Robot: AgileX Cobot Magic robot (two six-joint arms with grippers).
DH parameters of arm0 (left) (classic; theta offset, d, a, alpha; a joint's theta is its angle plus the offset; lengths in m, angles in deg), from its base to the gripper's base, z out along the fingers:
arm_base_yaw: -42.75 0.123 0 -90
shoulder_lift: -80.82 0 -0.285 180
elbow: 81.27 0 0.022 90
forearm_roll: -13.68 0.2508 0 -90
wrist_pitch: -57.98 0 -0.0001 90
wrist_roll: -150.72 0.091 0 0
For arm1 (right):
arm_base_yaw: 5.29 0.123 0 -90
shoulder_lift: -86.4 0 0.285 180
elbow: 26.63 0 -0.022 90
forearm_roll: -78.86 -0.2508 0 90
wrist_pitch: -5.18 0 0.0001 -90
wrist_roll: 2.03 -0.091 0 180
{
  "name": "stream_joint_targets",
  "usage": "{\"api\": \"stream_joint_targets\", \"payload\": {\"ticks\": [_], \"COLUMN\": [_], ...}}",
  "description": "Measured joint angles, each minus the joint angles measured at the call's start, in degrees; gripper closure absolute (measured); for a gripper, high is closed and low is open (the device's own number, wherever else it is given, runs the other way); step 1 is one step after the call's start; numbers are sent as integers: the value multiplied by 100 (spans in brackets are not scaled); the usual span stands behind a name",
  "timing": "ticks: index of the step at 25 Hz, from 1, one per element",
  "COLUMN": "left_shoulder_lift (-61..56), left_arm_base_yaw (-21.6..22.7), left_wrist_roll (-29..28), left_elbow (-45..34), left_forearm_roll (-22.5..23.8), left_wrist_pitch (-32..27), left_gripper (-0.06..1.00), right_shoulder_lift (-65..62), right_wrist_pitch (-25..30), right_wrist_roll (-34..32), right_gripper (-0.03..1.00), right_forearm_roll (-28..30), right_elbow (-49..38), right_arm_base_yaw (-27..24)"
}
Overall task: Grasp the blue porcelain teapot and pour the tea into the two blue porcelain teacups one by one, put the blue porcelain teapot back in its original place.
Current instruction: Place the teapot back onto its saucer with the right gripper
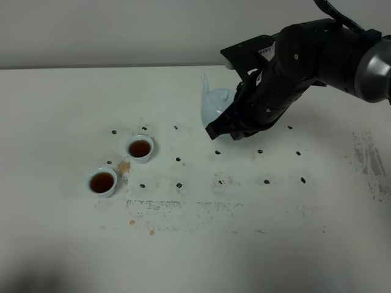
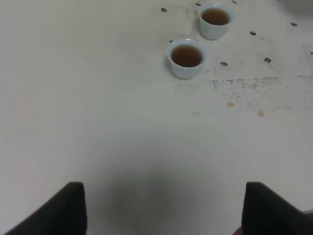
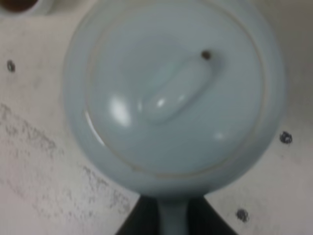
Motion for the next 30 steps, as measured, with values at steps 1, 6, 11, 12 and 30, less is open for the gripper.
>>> {"api": "stream_joint_targets", "payload": {"ticks": [1,6,11,12,30], "left_shoulder_lift": [0,0,0,0,0], "left_arm_base_yaw": [0,0,0,0,0], "left_wrist_roll": [0,0,0,0,0], "left_elbow": [0,0,0,0,0], "left_forearm_roll": [0,0,0,0,0], "left_wrist_pitch": [0,0,0,0,0], "left_gripper": [31,31,31,31,31], "right_shoulder_lift": [32,474,1123,1250,2652], "right_wrist_pitch": [-84,-183,168,254,974], "right_wrist_roll": [5,173,211,212,217], "right_gripper": [93,93,93,93,93], "right_forearm_roll": [-15,-53,-34,-34,167], "right_elbow": [0,222,1087,1286,2836], "right_arm_base_yaw": [-21,-147,-218,-218,-327]}}
